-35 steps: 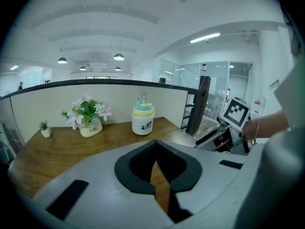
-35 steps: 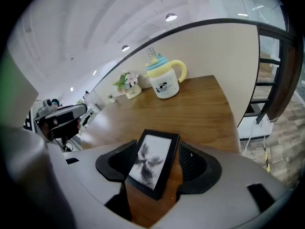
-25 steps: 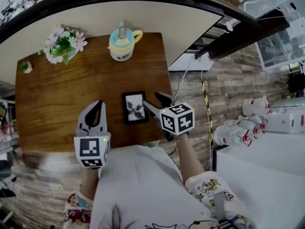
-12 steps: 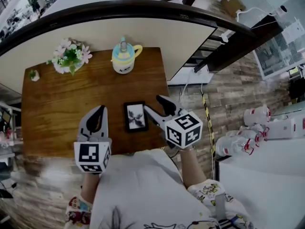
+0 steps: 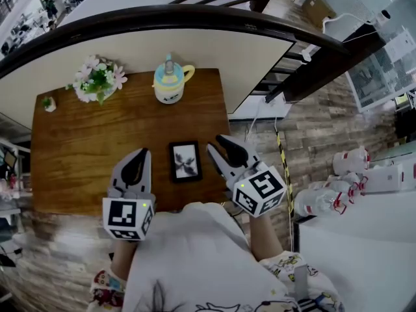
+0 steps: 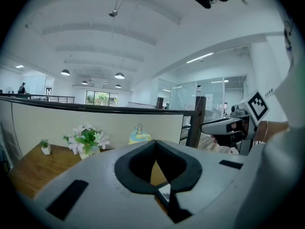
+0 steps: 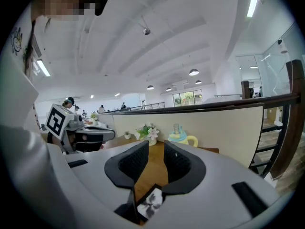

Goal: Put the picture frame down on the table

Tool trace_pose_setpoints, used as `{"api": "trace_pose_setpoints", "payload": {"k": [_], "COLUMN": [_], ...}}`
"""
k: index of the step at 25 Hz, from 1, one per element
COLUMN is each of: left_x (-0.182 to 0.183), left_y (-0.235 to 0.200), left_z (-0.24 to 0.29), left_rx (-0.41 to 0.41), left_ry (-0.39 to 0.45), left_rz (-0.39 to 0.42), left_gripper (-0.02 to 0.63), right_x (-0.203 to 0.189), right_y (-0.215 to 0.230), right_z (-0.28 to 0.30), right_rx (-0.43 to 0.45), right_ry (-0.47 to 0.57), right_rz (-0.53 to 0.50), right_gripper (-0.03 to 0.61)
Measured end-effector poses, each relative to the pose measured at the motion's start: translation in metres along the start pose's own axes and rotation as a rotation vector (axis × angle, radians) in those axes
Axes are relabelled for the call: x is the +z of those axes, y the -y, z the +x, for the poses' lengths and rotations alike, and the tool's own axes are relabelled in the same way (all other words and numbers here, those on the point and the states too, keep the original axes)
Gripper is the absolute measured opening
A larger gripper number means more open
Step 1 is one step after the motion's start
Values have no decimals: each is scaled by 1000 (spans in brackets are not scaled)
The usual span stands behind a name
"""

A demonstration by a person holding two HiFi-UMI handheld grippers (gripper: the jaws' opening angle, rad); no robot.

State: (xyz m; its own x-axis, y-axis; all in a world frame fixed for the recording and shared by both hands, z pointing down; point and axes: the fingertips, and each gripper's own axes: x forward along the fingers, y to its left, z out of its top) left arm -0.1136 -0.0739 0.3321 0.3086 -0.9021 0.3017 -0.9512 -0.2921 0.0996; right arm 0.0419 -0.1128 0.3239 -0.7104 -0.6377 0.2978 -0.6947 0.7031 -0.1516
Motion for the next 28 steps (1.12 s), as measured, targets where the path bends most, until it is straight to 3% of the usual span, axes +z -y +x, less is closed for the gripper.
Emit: {"api": "trace_pose_setpoints", "payload": {"k": [10,28], "left_x": [1,-9], "left_y": [-7,-22], "left_z": [6,8], "left_rx": [3,11], "left_ry": [-7,-31], "left_rz": [-23,-46], "left_gripper": [3,3], "right_x": [3,-6], "right_y": [12,17], "right_z": [-7,-8], "right_rx": [-50,-81], "right_ry": [47,29], "right_rz": [-17,9], "right_gripper": [8,-2]}}
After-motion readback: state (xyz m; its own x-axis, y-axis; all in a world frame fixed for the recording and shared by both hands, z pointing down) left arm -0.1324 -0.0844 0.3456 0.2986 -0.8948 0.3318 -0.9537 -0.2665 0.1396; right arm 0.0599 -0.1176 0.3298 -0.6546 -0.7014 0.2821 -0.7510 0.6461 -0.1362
